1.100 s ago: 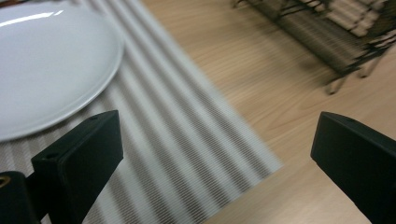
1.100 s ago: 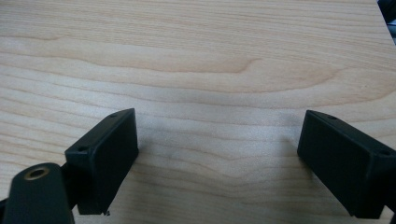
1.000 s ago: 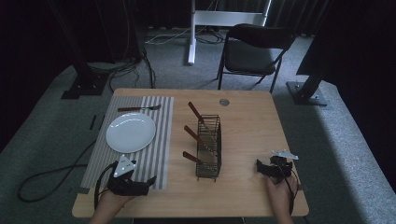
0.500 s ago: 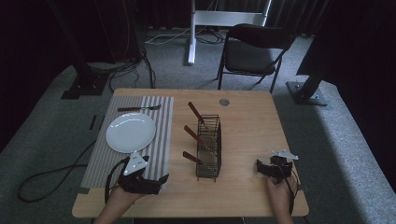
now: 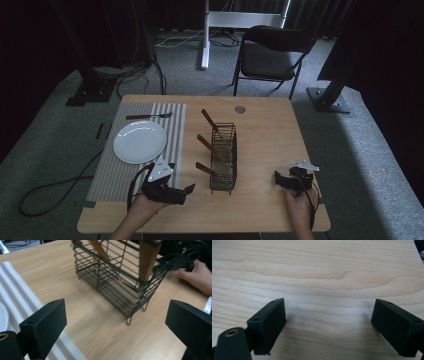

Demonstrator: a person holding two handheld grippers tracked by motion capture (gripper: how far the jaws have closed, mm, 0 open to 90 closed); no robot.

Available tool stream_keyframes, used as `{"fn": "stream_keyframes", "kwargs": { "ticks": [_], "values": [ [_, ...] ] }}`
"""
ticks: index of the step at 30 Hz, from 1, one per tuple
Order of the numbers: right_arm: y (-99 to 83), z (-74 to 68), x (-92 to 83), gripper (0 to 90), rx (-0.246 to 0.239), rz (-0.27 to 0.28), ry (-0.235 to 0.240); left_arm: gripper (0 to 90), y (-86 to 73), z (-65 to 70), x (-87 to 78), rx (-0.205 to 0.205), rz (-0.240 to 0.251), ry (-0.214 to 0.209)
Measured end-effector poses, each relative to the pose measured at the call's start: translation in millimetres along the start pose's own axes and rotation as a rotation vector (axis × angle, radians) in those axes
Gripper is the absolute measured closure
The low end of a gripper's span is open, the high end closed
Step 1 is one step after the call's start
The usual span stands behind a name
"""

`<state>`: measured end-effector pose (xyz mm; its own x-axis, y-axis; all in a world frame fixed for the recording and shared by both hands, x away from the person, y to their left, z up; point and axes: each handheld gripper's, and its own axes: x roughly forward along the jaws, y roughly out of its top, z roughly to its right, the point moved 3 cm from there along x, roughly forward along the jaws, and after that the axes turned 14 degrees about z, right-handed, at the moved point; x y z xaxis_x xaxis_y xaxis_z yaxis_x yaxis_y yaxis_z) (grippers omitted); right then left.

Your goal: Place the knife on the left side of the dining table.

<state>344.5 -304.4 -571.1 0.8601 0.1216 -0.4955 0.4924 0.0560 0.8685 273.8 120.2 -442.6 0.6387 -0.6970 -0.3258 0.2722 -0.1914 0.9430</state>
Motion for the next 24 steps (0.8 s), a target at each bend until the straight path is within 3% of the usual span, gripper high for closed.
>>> {"fn": "stream_keyframes", "kwargs": {
  "ticks": [17, 24],
  "values": [
    [0.0, 0.1, 0.0, 11.7, -0.001, 0.000, 0.000, 5.4, 22.6, 12.1, 20.4, -0.017, 0.029, -0.039],
    [0.0, 0.1, -0.1, 11.8, 0.000, 0.000, -0.001, 15.9, 27.0, 14.3, 24.8, -0.044, 0.051, -0.062]
  ]
}}
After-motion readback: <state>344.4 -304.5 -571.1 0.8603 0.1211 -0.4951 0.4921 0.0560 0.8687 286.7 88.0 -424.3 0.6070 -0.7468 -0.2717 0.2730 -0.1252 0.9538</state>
